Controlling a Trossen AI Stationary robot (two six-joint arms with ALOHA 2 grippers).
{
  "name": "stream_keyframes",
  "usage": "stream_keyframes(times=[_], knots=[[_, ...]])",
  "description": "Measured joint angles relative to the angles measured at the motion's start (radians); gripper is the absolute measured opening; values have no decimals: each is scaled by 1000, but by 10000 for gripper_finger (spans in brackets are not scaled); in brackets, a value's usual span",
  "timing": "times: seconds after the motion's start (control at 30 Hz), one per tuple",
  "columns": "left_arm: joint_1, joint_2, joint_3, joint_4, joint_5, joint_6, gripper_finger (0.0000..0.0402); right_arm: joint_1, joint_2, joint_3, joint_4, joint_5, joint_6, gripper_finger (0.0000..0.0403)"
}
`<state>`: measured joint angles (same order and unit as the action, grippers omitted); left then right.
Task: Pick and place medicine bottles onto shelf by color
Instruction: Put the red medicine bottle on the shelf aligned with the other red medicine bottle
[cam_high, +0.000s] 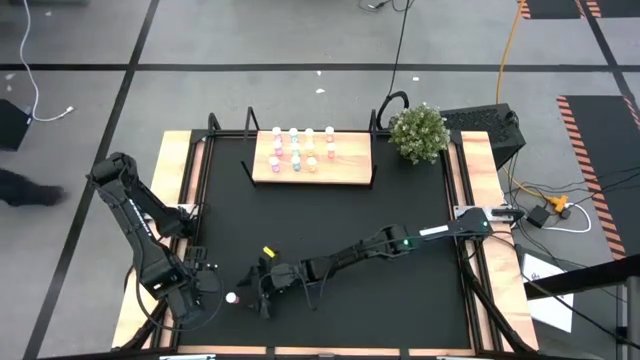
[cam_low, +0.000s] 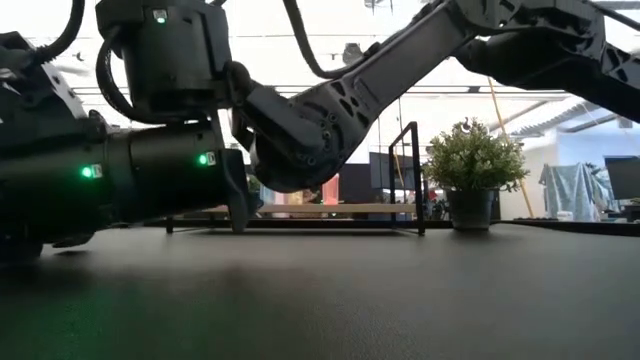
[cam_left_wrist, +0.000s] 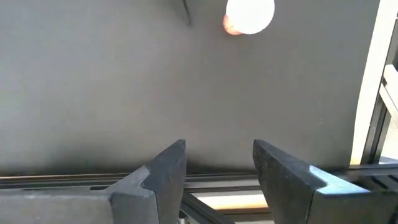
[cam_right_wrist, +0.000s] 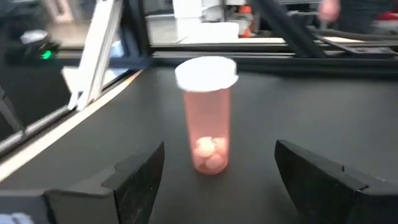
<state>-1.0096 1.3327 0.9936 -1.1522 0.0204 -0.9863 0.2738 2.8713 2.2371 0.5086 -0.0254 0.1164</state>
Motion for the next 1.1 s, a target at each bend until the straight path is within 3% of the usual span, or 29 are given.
stream_keyframes(times=[0.17, 0.3, 0.87, 0.97, 1.1], knots=[[0, 0, 0, -11, 39, 41, 186, -4, 3, 0, -15, -105, -112, 302], [5, 0, 0, -10, 55, 35, 186, -6, 6, -2, 32, -114, -172, 295], [35, 0, 0, 10, 87, -46, 186, -14, 11, -5, 159, -132, -75, 213], [34, 0, 0, 51, 46, -52, 186, -7, 11, -5, 122, -74, -42, 213], [15, 0, -1, 89, -85, -70, 186, 2, 1, -5, 107, 6, 55, 212]])
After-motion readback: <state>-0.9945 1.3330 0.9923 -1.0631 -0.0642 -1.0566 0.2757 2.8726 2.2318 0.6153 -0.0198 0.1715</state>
